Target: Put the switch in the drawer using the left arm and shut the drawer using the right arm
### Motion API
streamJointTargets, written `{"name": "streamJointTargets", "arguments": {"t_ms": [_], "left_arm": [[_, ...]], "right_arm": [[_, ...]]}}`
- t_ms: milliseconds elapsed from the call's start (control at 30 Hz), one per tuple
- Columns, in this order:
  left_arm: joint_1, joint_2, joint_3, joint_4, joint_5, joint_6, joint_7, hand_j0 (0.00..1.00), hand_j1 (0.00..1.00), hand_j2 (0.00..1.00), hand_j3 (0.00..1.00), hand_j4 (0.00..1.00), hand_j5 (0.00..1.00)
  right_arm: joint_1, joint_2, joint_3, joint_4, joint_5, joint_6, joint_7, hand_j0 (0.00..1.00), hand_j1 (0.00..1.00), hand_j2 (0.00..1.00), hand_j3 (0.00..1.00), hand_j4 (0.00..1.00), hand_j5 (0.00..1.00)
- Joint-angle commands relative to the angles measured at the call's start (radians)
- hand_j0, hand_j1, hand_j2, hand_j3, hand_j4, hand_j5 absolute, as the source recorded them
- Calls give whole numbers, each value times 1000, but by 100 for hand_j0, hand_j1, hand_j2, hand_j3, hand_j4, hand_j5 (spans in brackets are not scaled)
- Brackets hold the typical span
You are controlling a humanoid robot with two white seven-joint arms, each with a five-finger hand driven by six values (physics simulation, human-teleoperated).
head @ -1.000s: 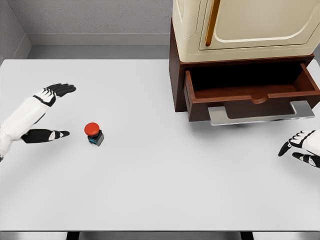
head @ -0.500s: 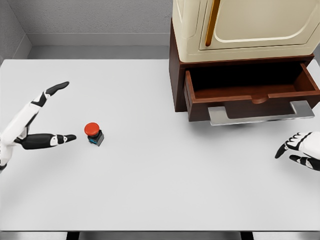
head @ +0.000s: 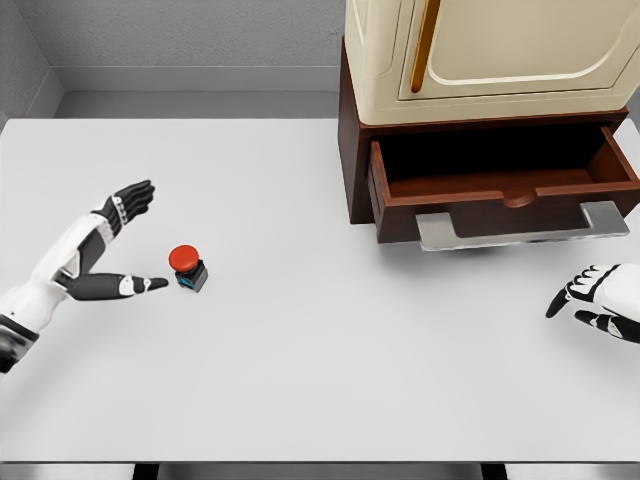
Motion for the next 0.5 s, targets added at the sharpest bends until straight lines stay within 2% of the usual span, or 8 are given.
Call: {"name": "streamJointTargets", "arguments": {"t_ms": [0,67,133,267,467], "left_arm": [[-2,4,-35,-1,26,21,-23,100,100,100,100,100,100],[-3,4,-55,-1,23,30,-24,100,100,100,100,100,100],[-11,2,-56,2,18,93,-23,100,100,100,100,100,100],[-17,-9,-58,15,26,113,-21,100,100,100,100,100,100],[-75,-47,-61,85,23,139,-23,100,100,100,100,100,100]], "right_arm": [[0,-2,0,0,-7,1,0,53,53,53,53,53,53],[0,-1,0,0,-7,1,0,53,53,53,53,53,53],[0,-1,0,-2,-7,1,0,53,53,53,53,53,53],[0,-1,0,-2,-7,1,0,52,52,52,52,52,52],[2,-1,-2,-2,-7,1,1,51,51,51,51,51,51]]}}
